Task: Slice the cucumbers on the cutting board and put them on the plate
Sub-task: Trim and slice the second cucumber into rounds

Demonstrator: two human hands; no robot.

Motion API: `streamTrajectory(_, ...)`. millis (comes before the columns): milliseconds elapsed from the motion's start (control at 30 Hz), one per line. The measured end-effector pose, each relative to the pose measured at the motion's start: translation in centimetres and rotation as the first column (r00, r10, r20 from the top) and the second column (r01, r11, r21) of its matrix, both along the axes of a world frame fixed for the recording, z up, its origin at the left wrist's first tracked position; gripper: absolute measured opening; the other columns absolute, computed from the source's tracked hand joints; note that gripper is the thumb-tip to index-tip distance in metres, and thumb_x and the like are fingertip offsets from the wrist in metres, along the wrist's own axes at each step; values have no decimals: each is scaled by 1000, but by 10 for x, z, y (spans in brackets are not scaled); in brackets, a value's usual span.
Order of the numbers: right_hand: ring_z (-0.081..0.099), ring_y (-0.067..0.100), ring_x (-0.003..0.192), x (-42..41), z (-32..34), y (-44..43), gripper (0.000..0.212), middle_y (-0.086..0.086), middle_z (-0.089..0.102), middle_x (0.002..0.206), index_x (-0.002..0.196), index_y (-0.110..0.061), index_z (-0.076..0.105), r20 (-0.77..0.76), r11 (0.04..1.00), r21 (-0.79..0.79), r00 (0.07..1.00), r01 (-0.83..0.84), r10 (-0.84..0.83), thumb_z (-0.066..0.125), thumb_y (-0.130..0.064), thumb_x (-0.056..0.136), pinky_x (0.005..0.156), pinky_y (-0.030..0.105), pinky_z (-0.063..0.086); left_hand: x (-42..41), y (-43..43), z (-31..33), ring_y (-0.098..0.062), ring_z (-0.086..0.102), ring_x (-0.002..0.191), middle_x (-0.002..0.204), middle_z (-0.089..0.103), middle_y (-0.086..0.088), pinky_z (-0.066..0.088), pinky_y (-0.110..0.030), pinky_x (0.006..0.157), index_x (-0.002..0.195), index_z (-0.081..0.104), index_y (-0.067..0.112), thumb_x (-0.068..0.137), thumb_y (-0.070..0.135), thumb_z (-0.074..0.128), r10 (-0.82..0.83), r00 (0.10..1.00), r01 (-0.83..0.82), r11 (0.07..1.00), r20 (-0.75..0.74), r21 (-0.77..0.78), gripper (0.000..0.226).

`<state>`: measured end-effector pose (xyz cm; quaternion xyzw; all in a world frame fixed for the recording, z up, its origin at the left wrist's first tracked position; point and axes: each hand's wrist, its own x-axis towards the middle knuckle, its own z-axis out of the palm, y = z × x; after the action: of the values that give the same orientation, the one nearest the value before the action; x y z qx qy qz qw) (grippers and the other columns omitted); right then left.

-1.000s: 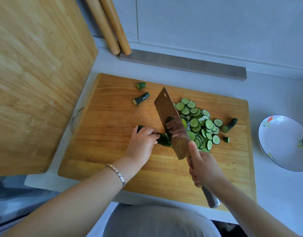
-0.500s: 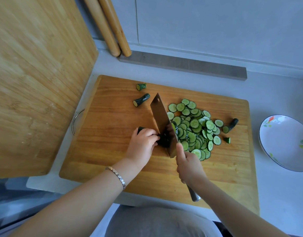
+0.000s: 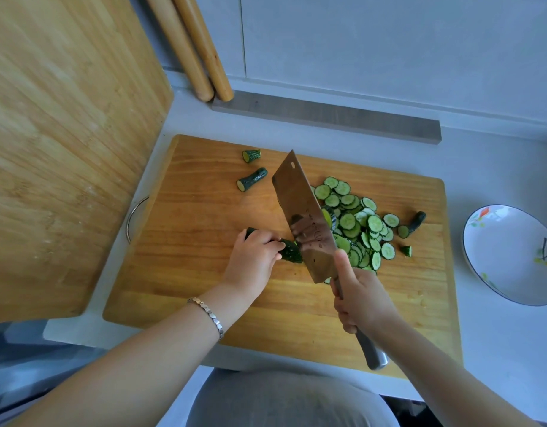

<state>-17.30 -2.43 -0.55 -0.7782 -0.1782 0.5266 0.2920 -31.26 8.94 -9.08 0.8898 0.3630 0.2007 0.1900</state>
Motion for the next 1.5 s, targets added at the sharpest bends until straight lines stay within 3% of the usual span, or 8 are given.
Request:
streamTrajectory(233,27,14,39,-5,-10,3,53,1,31,48,64,-13,35,64,999,-30,997,-36,37,31,-58,93,42,20,26,2,-1,1,-32,64,79,86,67,-9,45,-59,81,83,73,5,60,-7,80,-7,1000,7,1000,2,15,27)
streamTrajectory(333,28,16,43,-7,-20,5,54,1,30,49,61,-15,32,144,997,-22,987,-72,74,29,-60,92,48,26,26,3,-1,0,-32,65,78,84,67,-9,46,-59,80,82,73,5,60,-8,80,-9,1000,8,1000,12,24,27)
streamTrajectory(533,30,18,50,-18,-37,15,54,2,31,55,63,-16,32,154,995,-50,983,-92,98,28,-62,92,54,32,32,2,0,-2,-32,65,80,85,67,-9,46,-62,80,81,73,3,59,-10,79,2,1000,-2,1000,5,19,27)
streamTrajectory(767,26,13,36,-6,-26,9,55,-3,29,44,63,-14,36,-48,993,-52,993,102,-105,30,-59,93,38,21,27,-2,-1,-1,-32,65,83,89,67,-11,44,-60,85,87,72,2,63,-13,76,-29,999,29,1000,17,-5,28)
streamTrajectory(1300,26,12,34,-10,-7,3,54,-1,31,46,62,-12,36,23,1000,-13,1000,-19,19,31,-55,94,41,18,26,-1,0,-1,-34,64,81,88,67,-10,48,-59,79,85,73,5,64,-11,76,-17,1000,17,1000,-1,-16,27)
streamTrajectory(1500,30,15,39,-12,-12,2,55,-1,34,45,61,-12,36,95,998,7,994,-56,55,30,-58,91,45,24,29,0,0,0,-34,64,80,86,67,-10,49,-58,76,84,73,5,62,-11,77,-18,1000,18,1000,-4,-5,27)
